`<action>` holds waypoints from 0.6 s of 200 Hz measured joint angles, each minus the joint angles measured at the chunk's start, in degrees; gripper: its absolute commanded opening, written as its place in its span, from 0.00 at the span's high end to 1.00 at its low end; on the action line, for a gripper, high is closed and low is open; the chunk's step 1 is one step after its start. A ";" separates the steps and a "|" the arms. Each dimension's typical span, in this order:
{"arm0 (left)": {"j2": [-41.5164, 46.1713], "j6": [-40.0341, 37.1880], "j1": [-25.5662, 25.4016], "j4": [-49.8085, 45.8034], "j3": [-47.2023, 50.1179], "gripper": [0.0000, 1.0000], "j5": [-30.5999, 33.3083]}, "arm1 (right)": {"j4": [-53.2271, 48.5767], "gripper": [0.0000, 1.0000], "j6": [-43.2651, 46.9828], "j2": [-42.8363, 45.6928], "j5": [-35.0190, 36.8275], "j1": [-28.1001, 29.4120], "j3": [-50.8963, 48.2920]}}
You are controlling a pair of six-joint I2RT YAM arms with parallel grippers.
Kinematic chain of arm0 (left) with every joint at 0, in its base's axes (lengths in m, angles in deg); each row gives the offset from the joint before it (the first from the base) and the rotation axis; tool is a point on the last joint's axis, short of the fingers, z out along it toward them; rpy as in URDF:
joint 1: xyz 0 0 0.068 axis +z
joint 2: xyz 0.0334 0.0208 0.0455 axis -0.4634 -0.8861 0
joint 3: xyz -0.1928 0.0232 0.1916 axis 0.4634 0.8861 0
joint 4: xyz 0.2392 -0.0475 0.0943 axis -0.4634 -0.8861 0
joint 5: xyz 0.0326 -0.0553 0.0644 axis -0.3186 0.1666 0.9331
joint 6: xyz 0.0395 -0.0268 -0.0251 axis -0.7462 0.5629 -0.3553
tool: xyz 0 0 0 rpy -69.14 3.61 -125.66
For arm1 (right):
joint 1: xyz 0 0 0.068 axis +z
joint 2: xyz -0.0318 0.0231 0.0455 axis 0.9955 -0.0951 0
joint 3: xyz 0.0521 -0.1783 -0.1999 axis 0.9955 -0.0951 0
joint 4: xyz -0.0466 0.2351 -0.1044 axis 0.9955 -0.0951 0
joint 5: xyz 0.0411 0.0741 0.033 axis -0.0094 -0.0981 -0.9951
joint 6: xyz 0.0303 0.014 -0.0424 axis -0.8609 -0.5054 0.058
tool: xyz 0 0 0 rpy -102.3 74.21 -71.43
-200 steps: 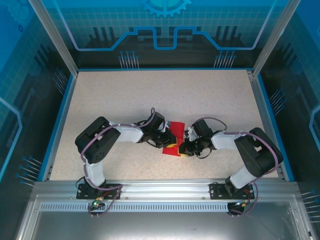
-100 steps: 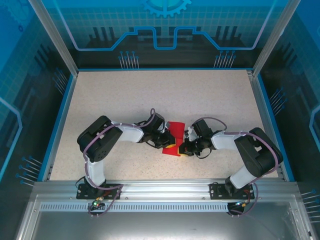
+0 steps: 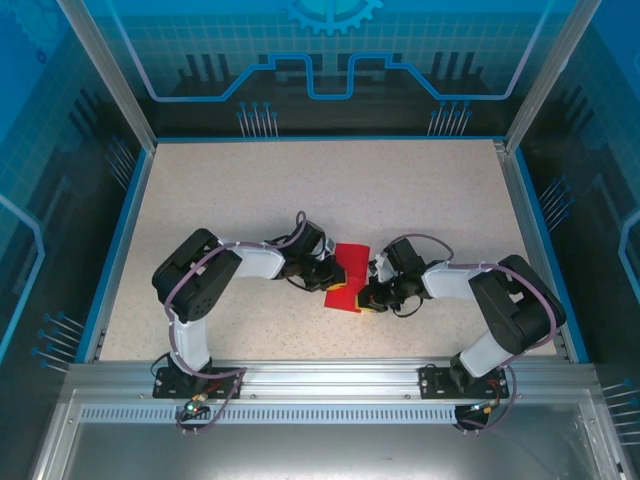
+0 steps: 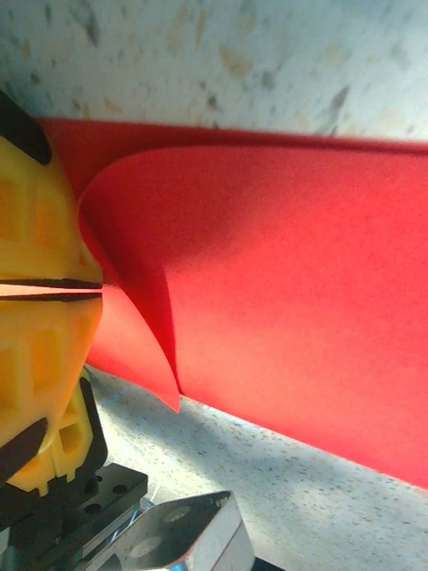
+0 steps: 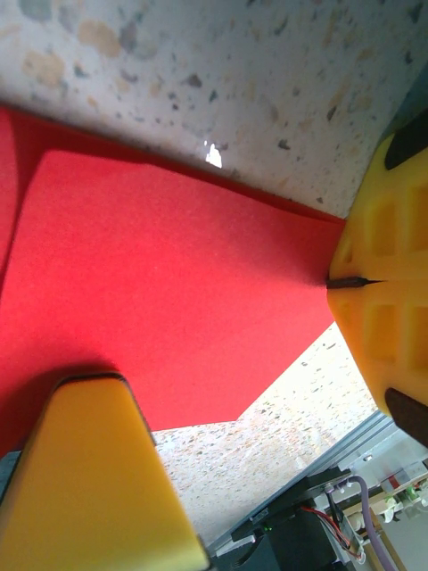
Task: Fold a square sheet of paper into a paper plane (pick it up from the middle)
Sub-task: Fold the triangle a second time at the center of the table.
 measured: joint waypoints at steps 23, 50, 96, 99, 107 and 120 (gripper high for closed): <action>0.00 -0.85 0.72 -1.42 -0.68 0.86 0.72 | 0.00 1.00 0.00 0.00 0.00 0.00 0.00; -0.02 -1.01 1.97 -2.19 -1.09 0.86 1.18 | 0.00 1.00 0.00 0.00 0.02 0.00 0.00; -0.50 -1.42 3.89 -3.67 -2.71 0.86 3.06 | -0.02 1.00 0.00 0.00 0.02 0.00 0.00; -0.55 -1.55 4.09 -3.82 -2.80 0.86 3.19 | 0.00 1.00 0.00 0.00 0.02 0.00 0.00; -0.59 -1.90 4.35 -3.91 -2.84 0.86 3.23 | 0.00 1.00 0.00 0.00 0.02 0.00 0.00; -0.66 -2.29 4.57 -4.02 -2.86 0.86 3.17 | 0.00 1.00 0.00 0.02 0.04 0.00 0.00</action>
